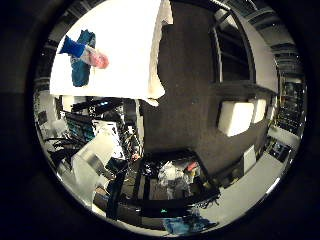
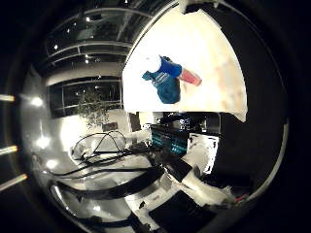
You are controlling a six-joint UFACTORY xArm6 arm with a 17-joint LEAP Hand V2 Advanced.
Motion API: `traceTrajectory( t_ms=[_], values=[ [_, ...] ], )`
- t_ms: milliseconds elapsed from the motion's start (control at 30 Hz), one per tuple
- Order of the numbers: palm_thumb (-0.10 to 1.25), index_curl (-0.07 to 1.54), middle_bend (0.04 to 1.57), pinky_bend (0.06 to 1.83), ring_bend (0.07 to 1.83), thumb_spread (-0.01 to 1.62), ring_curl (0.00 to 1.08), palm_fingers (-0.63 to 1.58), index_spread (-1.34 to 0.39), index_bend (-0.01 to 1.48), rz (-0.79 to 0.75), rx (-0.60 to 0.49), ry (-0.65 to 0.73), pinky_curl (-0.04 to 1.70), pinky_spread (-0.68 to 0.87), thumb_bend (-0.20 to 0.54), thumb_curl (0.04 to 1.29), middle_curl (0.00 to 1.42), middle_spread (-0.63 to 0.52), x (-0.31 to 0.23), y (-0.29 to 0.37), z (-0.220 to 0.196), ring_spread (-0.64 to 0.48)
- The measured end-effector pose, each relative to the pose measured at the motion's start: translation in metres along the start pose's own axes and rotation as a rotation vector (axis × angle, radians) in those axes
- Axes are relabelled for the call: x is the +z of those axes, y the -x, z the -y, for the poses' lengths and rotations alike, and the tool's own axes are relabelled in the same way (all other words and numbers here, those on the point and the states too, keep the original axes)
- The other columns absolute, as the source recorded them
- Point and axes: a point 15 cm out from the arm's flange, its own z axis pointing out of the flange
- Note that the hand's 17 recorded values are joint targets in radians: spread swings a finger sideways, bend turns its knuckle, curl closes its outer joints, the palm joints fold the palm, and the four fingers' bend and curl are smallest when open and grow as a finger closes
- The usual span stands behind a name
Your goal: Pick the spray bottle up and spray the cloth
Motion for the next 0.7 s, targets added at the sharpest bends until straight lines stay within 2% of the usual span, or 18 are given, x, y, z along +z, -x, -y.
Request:
traceTrajectory(
  t_ms=[700],
  values=[
    [0.56,0.29,0.21,0.24,0.19,0.97,0.22,0.07,-0.34,0.17,0.12,0.053,-0.175,0.33,0.35,-0.026,0.3,0.33,0.05,0.0,-0.015,0.002,0.21]
  ],
)
